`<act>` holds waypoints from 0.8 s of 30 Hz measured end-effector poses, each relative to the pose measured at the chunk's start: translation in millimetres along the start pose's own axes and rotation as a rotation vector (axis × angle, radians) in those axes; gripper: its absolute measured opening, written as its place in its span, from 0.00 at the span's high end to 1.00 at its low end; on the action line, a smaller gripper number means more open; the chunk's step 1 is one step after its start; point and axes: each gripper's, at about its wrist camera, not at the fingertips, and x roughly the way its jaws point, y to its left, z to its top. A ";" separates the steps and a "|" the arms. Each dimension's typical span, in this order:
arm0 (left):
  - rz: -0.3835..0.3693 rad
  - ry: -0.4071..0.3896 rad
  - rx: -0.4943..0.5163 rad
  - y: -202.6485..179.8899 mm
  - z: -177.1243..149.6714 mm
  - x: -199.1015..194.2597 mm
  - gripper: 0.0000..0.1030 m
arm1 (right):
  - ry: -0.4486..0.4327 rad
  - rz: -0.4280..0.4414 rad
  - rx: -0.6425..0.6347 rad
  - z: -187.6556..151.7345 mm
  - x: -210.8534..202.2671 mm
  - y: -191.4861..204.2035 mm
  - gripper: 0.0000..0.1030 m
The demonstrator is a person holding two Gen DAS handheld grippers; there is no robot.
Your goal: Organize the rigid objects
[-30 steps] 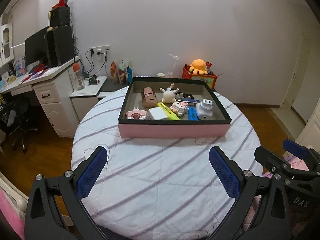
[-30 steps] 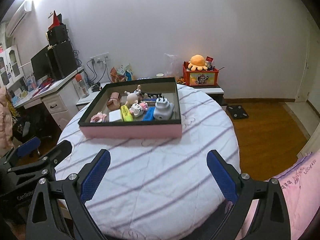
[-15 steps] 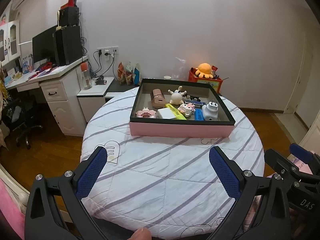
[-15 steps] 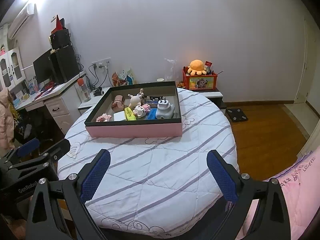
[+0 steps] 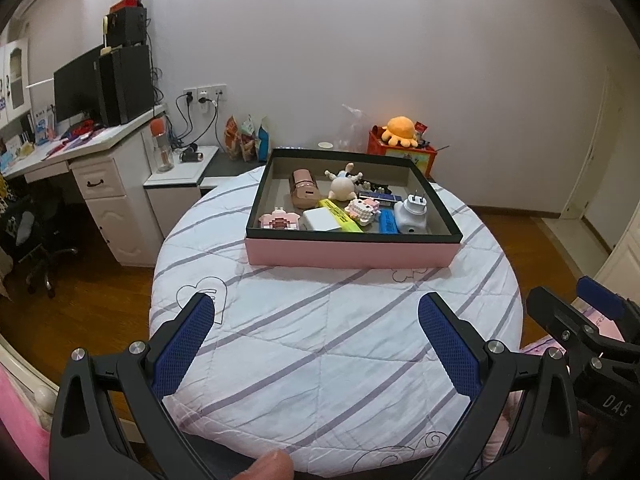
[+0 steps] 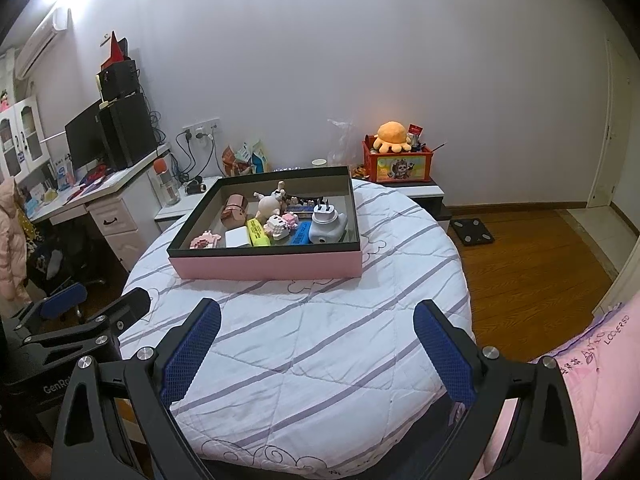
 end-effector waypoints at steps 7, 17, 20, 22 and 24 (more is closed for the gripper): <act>0.061 0.003 0.030 -2.8 2.5 -0.4 0.00 | 0.000 0.007 -0.002 0.7 0.3 1.3 0.05; 0.057 0.014 0.018 0.7 4.0 -0.9 0.00 | -0.003 0.007 -0.002 2.6 0.0 1.2 0.05; 0.060 0.008 0.023 -0.3 4.4 -2.9 0.00 | -0.007 0.008 -0.004 4.0 -0.8 1.5 0.05; 0.065 0.005 0.027 -0.7 4.3 -3.6 0.00 | -0.008 0.008 -0.006 4.3 -1.4 2.3 0.05; 0.069 0.003 0.030 -0.9 4.4 -4.2 0.00 | -0.008 0.008 -0.006 4.4 -1.0 2.1 0.05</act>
